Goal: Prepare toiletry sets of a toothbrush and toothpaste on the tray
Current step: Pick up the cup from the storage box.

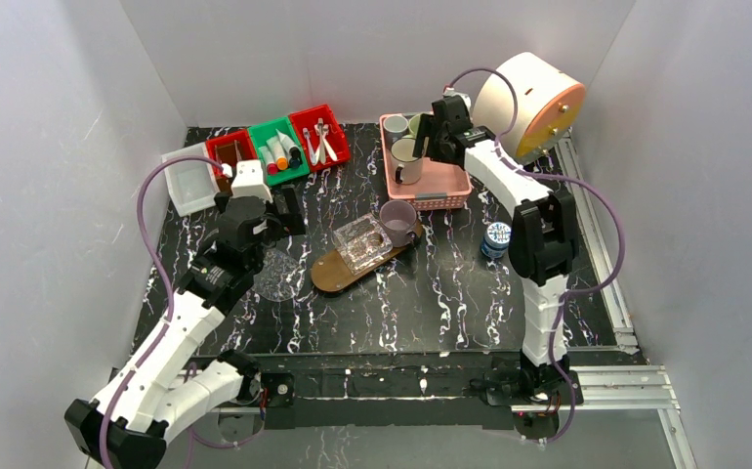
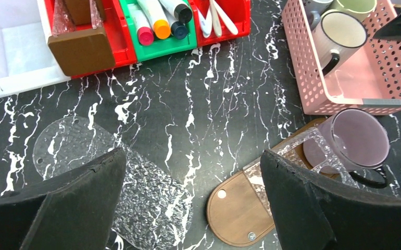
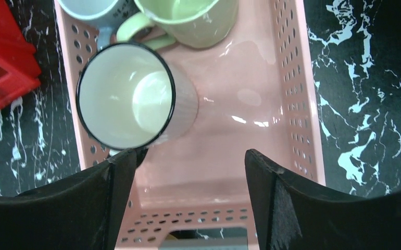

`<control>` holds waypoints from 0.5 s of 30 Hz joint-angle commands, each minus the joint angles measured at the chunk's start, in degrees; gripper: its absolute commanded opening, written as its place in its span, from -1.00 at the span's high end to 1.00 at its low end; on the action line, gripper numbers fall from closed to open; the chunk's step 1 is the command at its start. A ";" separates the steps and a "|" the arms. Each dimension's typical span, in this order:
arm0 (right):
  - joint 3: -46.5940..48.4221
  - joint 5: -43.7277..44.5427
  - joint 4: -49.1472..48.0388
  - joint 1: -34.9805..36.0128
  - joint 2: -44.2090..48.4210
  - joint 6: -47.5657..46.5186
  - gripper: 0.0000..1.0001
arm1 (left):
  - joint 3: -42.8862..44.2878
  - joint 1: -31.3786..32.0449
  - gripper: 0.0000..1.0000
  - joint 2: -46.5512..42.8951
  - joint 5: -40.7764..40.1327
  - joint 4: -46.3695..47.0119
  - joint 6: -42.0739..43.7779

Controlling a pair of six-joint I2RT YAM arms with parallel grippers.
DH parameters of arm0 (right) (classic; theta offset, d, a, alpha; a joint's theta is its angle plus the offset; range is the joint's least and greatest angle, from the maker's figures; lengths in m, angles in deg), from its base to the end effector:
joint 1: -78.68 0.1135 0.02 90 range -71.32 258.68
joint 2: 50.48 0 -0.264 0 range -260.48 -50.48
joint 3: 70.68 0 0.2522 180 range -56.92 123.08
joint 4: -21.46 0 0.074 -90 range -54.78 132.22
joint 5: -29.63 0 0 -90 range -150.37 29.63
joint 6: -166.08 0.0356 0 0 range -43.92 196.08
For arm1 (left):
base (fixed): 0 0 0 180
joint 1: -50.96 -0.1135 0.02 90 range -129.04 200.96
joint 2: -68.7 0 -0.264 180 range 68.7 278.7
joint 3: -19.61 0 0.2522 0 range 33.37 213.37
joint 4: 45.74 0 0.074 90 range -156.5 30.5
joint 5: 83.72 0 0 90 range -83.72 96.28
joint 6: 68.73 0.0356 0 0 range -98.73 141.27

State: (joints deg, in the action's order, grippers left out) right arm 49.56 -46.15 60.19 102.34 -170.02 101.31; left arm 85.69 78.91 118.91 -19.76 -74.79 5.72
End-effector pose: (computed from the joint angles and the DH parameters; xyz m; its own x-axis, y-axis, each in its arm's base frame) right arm 0.4503 0.1878 0.2794 -0.6007 0.1879 -0.7771 0.0489 0.9788 0.1989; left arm 0.1812 -0.0784 0.3612 -0.2057 -0.1635 -0.9649 -0.0120 0.9863 -0.1646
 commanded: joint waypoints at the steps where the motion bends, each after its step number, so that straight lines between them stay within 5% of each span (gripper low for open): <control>1: 6.81 2.34 -0.27 -0.36 -2.84 2.67 -0.61 | -1.65 -0.43 -0.97 -1.92 -1.71 -0.12 2.90; 15: 13.32 -1.77 -3.13 -0.48 -13.17 3.88 -0.25 | -2.66 -0.43 -0.97 -1.97 -0.25 0.03 2.89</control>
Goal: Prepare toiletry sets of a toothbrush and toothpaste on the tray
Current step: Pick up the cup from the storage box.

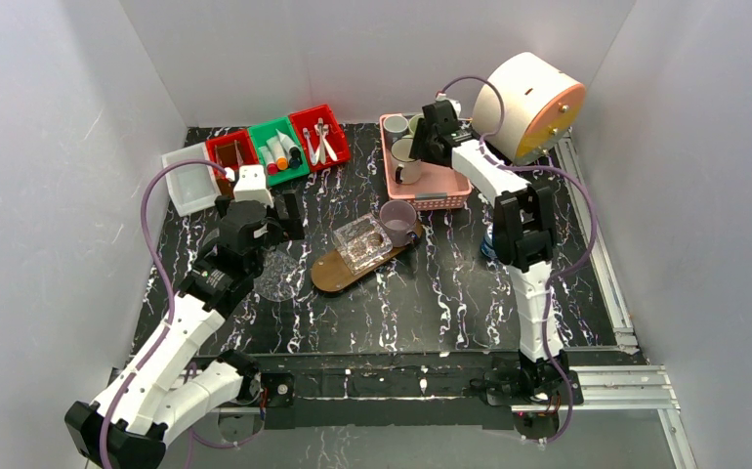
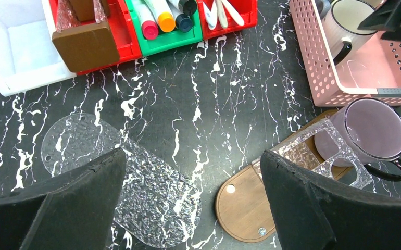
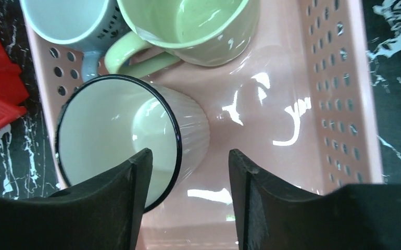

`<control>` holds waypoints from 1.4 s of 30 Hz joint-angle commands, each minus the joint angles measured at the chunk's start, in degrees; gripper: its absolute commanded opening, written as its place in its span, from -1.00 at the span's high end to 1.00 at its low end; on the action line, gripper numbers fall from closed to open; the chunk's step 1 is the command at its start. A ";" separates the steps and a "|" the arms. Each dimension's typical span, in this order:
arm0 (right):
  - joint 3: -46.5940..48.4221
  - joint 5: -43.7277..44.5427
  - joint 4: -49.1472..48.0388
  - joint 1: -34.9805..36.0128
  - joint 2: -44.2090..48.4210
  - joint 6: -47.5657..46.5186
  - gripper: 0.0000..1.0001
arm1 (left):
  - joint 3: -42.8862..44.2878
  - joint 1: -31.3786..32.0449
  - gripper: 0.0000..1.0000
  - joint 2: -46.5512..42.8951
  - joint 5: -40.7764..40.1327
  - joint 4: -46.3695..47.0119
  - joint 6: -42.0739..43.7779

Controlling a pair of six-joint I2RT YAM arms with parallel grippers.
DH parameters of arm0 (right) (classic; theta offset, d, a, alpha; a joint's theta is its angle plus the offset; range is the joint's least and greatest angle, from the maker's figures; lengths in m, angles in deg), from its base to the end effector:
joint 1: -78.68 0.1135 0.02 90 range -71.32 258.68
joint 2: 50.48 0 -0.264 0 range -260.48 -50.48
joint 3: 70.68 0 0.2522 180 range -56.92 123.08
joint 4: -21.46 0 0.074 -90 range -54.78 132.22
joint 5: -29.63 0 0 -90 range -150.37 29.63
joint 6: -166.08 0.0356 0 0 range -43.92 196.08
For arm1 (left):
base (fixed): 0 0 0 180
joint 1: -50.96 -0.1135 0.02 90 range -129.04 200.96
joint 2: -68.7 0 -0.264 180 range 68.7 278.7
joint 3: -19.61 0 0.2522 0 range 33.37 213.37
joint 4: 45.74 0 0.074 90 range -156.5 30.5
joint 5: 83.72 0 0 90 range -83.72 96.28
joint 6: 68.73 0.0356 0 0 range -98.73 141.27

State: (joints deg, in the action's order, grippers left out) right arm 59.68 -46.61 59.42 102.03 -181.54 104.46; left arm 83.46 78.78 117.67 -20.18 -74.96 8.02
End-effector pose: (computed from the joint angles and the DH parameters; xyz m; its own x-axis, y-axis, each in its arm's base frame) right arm 0.4903 0.2024 0.2417 -0.6065 0.2410 -0.7576 0.0839 0.9670 0.2404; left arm 0.1781 -0.0760 0.3512 -0.2215 -0.1151 -0.9683 -0.0152 0.9933 -0.1146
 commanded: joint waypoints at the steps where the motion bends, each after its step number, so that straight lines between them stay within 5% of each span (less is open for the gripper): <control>1: 3.46 -1.02 -2.41 -0.22 -2.11 0.59 -0.22 | -0.47 -0.30 -0.97 -0.66 0.18 0.22 0.59; 6: 4.60 -0.07 -2.28 -0.27 -3.41 -1.33 0.06 | -0.65 -0.30 -0.97 -0.45 0.47 0.31 0.69; 16: 0.95 0.66 -3.11 -0.25 0.71 -6.08 0.97 | -0.69 -0.30 -0.97 -0.24 1.10 0.61 0.86; 42: -9.27 1.78 -1.01 4.60 24.82 -15.42 0.97 | -0.95 -0.88 -0.97 -3.70 -2.35 0.43 0.13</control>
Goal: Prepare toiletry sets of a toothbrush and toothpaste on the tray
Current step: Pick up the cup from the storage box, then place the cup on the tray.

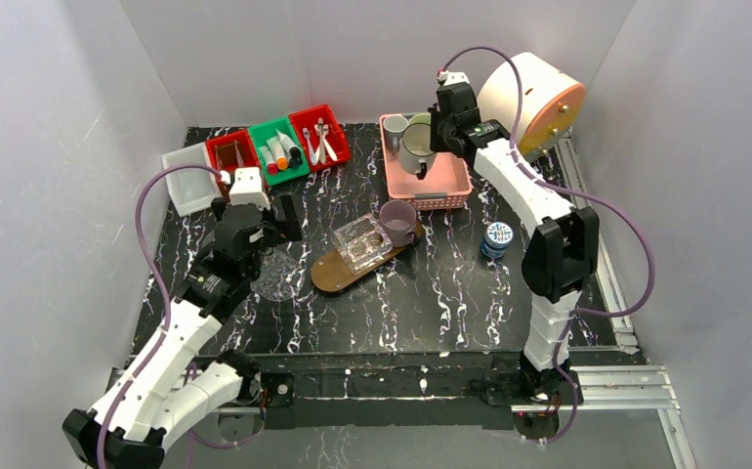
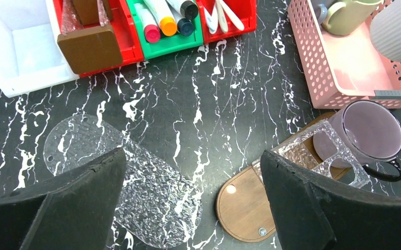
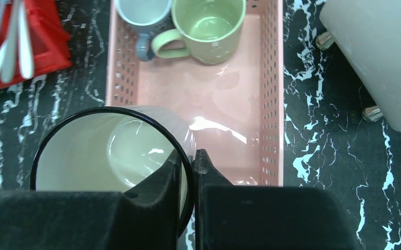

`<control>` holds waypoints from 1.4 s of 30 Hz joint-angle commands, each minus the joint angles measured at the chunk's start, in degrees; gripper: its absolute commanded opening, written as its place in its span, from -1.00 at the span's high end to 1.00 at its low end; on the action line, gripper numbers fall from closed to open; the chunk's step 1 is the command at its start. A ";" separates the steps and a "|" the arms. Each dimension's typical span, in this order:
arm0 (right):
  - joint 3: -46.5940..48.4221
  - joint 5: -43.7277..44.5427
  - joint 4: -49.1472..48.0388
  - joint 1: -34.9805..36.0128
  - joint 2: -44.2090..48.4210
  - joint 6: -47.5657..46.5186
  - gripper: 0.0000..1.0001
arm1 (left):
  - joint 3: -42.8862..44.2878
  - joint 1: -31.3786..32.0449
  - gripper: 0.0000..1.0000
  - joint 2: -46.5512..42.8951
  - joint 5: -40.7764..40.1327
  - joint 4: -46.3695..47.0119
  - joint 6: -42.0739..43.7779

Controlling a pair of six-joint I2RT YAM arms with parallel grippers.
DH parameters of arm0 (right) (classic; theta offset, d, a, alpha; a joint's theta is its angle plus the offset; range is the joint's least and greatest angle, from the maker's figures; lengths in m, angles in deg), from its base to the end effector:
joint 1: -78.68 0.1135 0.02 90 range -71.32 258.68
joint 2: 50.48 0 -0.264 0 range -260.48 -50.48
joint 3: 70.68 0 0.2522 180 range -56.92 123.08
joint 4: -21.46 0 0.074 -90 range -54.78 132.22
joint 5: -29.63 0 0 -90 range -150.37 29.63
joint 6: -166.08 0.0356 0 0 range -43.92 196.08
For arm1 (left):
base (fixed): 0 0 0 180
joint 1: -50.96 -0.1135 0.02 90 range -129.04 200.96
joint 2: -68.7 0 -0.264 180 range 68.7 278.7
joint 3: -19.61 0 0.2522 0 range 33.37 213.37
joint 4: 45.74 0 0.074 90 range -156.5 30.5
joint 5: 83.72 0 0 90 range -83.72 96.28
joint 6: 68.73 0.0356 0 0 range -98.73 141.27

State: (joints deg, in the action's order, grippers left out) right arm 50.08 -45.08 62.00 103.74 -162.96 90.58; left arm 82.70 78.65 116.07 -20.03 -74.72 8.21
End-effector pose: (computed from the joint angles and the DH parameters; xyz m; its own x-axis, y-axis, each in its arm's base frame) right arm 0.4226 0.1872 0.3359 -0.5198 0.0235 -0.8539 -0.0789 0.9940 0.0755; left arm 0.1730 -0.0730 0.3518 -0.2057 -0.1208 -0.9711 -0.0122 0.9926 -0.1209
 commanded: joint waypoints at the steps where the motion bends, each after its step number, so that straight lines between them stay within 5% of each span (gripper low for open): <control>1: 0.22 0.12 -3.01 3.46 6.90 -1.72 0.97 | -0.27 -0.93 -0.97 -2.55 -2.69 0.20 -0.18; 25: 0.63 -0.78 2.21 31.68 6.77 -4.19 0.97 | -0.83 -4.67 -0.97 -5.75 -12.08 -0.60 -1.94; 42: -6.91 -0.43 -1.97 36.24 2.16 -2.97 0.97 | -0.63 -5.35 -0.97 -5.11 -13.73 -1.52 -2.67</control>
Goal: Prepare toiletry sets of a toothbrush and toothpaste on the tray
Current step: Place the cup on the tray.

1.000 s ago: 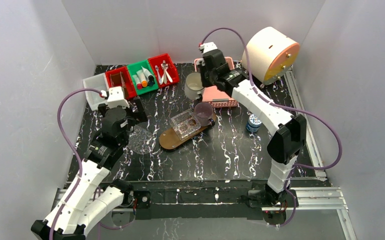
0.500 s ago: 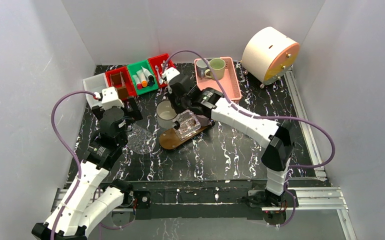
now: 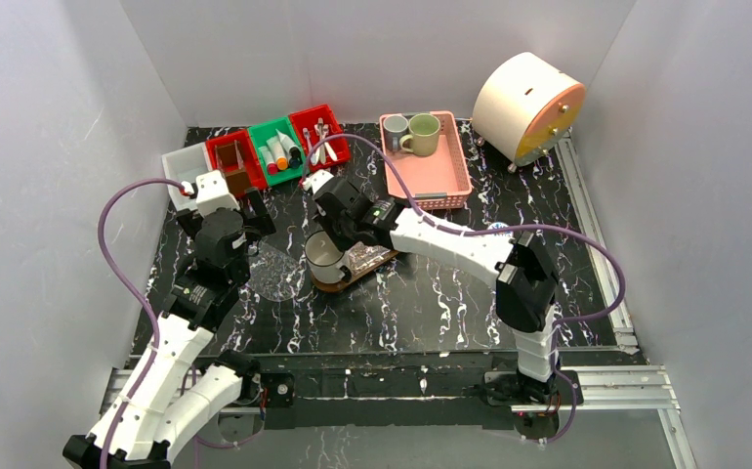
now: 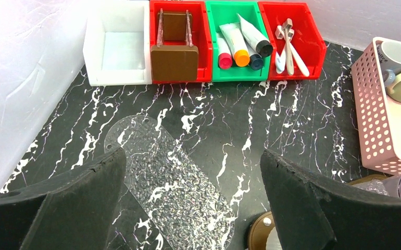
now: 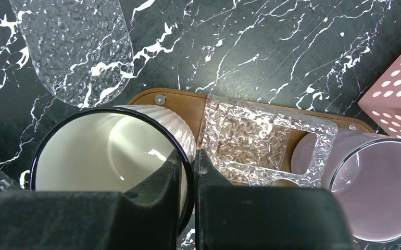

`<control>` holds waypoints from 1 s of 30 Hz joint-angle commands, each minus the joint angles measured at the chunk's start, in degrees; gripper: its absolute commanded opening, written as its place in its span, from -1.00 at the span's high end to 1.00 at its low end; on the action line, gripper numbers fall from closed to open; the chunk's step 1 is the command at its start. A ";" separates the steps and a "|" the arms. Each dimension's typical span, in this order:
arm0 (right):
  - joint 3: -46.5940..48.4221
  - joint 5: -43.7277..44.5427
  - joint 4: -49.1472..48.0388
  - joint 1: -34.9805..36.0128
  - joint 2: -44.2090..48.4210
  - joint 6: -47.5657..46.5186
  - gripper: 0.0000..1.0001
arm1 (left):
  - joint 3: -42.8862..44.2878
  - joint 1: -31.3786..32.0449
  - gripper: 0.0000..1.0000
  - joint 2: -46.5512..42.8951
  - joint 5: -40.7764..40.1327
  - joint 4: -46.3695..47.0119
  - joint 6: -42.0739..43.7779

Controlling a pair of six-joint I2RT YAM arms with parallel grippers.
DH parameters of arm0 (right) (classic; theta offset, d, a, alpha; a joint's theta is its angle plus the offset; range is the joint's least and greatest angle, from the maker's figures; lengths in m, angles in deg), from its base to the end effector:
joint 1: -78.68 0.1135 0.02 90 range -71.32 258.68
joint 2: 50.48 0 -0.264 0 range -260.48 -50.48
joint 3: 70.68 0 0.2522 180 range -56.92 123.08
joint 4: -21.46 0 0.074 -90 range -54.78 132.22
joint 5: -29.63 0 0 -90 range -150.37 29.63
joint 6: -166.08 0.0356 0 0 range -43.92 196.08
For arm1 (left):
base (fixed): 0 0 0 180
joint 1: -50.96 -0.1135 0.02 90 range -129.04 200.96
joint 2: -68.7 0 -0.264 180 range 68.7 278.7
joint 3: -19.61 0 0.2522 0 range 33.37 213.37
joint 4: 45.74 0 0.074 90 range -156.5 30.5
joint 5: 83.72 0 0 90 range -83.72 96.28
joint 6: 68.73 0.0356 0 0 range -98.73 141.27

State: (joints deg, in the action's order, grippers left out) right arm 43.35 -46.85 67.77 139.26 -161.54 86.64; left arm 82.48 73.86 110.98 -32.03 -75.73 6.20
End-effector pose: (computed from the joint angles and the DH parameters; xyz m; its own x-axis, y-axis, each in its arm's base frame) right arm 0.2262 0.3842 0.2984 -0.4713 -0.4730 -0.7444 -0.6887 0.7247 -0.0244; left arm 0.1572 -0.0424 0.3632 -0.0782 -0.1884 -0.9790 -0.2883 0.9443 -0.1587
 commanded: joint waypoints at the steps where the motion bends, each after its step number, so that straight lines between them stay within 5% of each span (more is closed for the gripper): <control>1: -0.78 1.80 -8.25 0.81 0.62 0.90 0.97 | -0.41 -0.57 -0.97 -0.05 -1.64 -0.48 -0.66; 17: -7.70 3.45 -17.14 1.39 0.70 0.02 0.97 | -0.41 -0.56 -0.97 -0.22 -0.60 -0.28 -0.66; 22: -8.11 3.13 -17.60 1.42 0.34 0.20 0.74 | -0.54 -0.57 -0.97 -0.24 -0.07 -0.14 -0.58; 30: -7.50 2.68 -16.86 1.47 -1.22 -0.16 0.71 | -0.59 -0.54 -0.97 -0.37 0.81 0.13 -0.53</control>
State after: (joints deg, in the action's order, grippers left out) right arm 35.05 -44.03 55.91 140.37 -162.00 86.34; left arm 82.48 73.58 111.00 -31.06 -76.01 6.05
